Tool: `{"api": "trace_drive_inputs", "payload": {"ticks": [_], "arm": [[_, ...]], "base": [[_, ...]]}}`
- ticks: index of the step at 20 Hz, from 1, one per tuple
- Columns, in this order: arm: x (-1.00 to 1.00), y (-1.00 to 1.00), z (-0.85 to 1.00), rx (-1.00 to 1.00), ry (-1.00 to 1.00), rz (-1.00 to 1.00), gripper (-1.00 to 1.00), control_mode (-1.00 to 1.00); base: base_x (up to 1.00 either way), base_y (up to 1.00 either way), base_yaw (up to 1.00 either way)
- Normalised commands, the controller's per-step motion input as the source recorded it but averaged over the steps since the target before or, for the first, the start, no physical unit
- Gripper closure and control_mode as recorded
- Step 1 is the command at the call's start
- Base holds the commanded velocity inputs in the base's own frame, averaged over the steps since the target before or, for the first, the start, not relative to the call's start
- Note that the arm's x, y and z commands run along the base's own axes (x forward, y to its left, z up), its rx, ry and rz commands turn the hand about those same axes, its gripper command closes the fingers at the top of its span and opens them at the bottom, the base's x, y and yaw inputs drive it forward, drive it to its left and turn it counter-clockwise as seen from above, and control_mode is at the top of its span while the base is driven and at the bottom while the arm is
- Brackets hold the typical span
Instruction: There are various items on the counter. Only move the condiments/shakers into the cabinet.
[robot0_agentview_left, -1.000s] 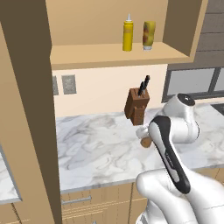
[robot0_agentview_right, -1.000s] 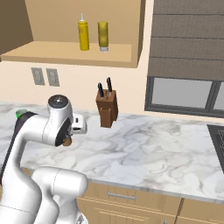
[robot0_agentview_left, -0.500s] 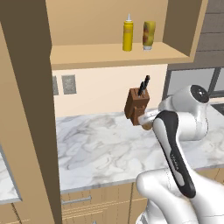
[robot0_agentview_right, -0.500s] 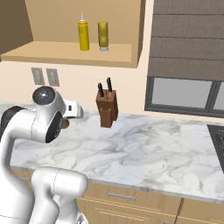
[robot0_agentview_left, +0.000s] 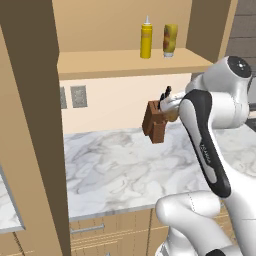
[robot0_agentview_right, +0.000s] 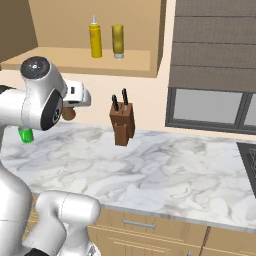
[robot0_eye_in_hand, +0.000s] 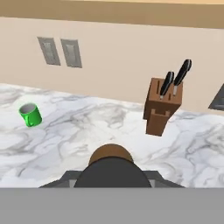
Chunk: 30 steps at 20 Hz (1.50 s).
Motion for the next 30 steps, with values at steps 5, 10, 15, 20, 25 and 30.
{"api": "trace_drive_inputs", "payload": {"ticks": [5,10,15,20,25,30], "arm": [[0.0,0.0,1.0,0.0,-0.19,-0.04,1.0,-1.0],[0.04,0.0,1.0,0.0,-0.18,-0.08,1.0,-1.0],[0.43,-0.09,0.46,0.0,-0.07,-0.13,1.0,-1.0],[0.71,-0.3,-0.14,0.0,0.0,-0.08,1.0,-1.0],[0.58,-0.14,-0.16,0.0,0.0,0.0,1.0,-1.0],[0.47,-0.01,-0.08,0.0,-0.02,0.0,1.0,-1.0]], "base": [[0.0,0.0,0.0],[0.0,0.0,0.0],[0.0,0.0,0.0],[0.0,0.0,0.0],[0.0,0.0,0.0],[0.0,0.0,0.0]]}}
